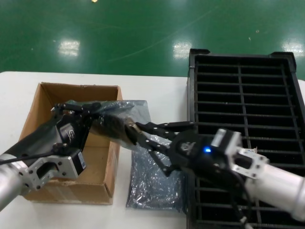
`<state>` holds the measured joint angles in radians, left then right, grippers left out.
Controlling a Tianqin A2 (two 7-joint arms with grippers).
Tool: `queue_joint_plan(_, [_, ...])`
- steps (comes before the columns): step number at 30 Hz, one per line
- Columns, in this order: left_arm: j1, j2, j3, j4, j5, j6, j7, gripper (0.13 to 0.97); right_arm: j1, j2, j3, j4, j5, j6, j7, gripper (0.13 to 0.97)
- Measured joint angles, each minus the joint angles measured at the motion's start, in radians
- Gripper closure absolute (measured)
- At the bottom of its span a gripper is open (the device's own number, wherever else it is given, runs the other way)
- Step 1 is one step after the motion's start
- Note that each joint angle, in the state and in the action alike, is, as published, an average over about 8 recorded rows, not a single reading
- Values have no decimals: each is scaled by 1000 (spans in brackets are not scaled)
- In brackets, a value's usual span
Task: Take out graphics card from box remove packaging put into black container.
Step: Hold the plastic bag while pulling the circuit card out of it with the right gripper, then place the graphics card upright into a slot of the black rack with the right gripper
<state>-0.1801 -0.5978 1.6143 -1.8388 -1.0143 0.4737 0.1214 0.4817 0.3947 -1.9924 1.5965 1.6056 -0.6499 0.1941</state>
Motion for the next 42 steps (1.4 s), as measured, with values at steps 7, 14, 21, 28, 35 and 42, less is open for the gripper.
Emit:
queue_joint_plan(7, [0,0,0,0,0,0,0,957,-87,123,88,133,76,-19,-3,909])
queue_joint_plan(14, [0,0,0,0,0,0,0,957,-218,287,242,270,188,-41,34,909])
queue_joint_plan(21, [0,0,0,0,0,0,0,957,-349,447,407,343,278,-46,114,909])
queue_joint_plan(28, [0,0,0,0,0,0,0,957,-409,554,475,329,269,-31,142,909])
queue_joint_plan(35, [0,0,0,0,0,0,0,957,-339,623,419,282,208,-56,184,909])
queue_joint_plan(42, [0,0,0,0,0,0,0,957,-180,659,293,273,81,-128,339,909])
